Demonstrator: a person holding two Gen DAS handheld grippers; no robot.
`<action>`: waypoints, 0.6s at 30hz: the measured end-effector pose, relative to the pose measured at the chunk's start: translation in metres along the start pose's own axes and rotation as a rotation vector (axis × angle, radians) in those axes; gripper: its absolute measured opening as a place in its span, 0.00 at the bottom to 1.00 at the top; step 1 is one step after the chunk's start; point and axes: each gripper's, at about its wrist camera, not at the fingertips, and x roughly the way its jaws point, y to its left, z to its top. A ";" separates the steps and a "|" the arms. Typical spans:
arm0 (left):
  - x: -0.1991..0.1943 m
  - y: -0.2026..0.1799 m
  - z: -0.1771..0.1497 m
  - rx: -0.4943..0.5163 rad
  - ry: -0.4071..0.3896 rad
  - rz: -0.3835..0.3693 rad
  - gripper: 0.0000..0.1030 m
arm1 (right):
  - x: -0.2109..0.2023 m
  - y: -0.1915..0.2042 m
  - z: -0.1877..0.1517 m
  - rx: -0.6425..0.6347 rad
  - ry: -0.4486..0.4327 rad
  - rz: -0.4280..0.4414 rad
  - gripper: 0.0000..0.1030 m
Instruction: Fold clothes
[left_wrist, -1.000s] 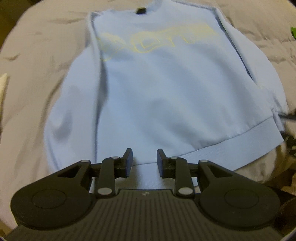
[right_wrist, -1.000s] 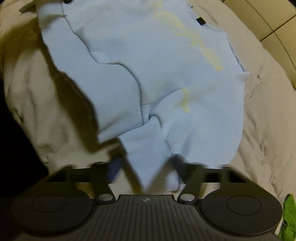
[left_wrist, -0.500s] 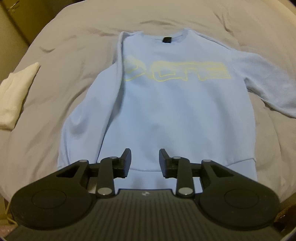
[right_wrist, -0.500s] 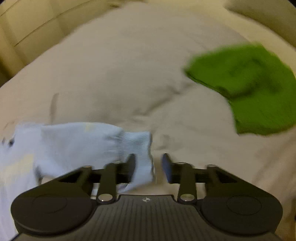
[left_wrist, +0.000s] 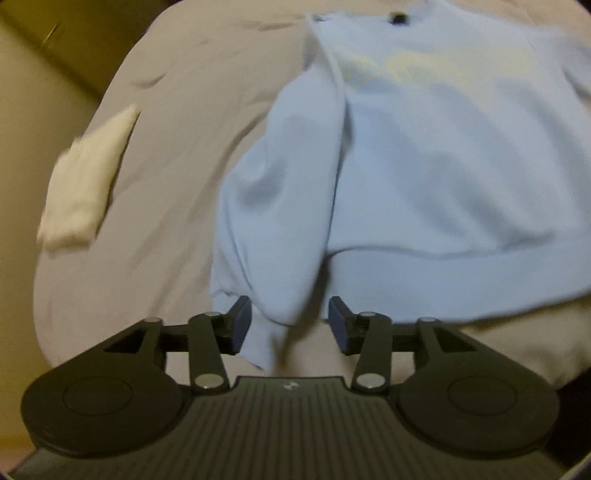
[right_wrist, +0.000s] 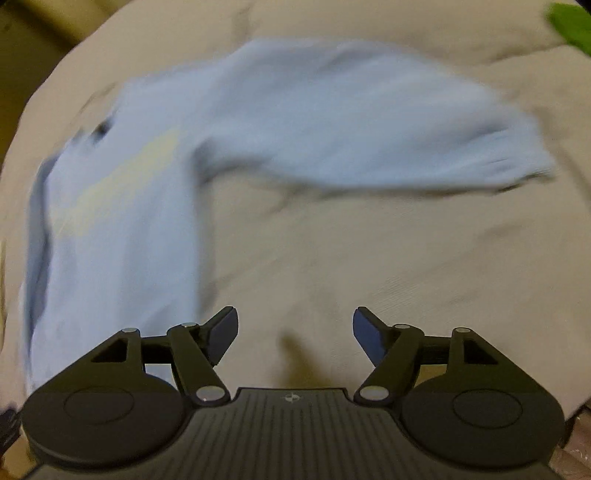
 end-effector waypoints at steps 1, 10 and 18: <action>0.007 0.000 -0.004 0.050 -0.009 0.005 0.47 | 0.006 0.016 -0.006 -0.017 0.012 0.004 0.73; 0.050 0.063 0.004 0.206 -0.083 -0.194 0.10 | 0.020 0.078 -0.060 0.067 0.022 -0.071 0.81; 0.078 0.338 0.097 -0.326 -0.175 0.033 0.11 | 0.016 0.103 -0.085 0.208 -0.007 -0.107 0.82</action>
